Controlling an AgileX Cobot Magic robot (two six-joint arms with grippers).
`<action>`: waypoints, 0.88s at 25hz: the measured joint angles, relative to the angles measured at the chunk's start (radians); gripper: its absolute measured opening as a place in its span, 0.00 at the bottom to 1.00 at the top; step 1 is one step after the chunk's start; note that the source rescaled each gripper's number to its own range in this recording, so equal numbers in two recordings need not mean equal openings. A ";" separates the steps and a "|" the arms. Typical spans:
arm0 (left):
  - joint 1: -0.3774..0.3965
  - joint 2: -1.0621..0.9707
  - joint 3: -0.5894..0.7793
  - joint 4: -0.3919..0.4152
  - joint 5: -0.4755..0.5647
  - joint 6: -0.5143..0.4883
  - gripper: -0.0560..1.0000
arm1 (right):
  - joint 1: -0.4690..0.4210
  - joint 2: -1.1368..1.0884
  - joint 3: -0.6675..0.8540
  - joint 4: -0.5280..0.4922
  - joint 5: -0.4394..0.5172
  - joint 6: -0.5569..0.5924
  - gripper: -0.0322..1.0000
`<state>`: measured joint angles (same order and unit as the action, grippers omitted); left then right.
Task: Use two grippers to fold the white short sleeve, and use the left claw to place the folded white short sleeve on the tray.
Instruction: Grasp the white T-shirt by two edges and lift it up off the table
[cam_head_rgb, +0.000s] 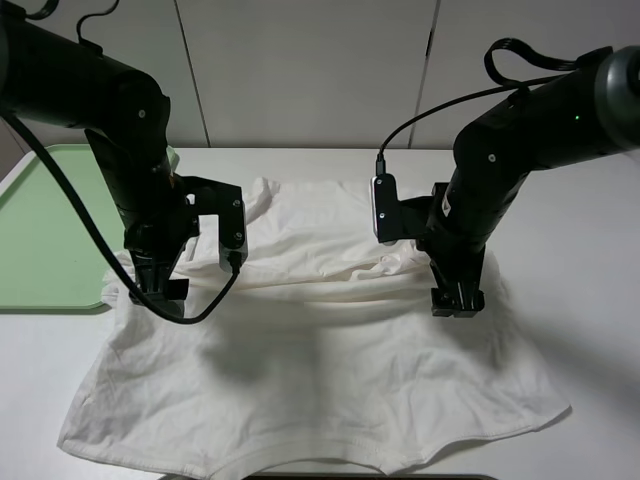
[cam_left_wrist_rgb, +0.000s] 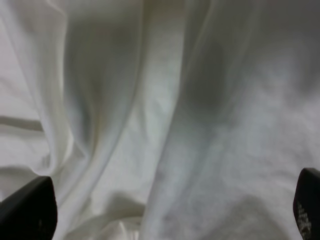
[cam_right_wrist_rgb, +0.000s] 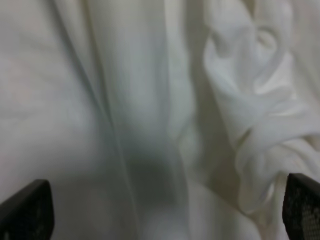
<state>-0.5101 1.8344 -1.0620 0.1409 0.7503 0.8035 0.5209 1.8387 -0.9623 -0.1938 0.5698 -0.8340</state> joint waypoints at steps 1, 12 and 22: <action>0.000 0.000 0.000 0.000 -0.002 0.000 0.94 | -0.003 0.007 0.001 0.000 -0.002 -0.003 1.00; 0.000 0.087 0.000 -0.043 0.000 0.000 0.92 | -0.048 0.020 0.060 0.000 -0.070 -0.023 1.00; 0.000 0.090 0.015 -0.045 0.003 0.000 0.81 | -0.103 0.020 0.088 0.007 -0.088 -0.030 1.00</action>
<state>-0.5101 1.9248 -1.0474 0.0958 0.7533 0.8035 0.4177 1.8591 -0.8745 -0.1867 0.4820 -0.8641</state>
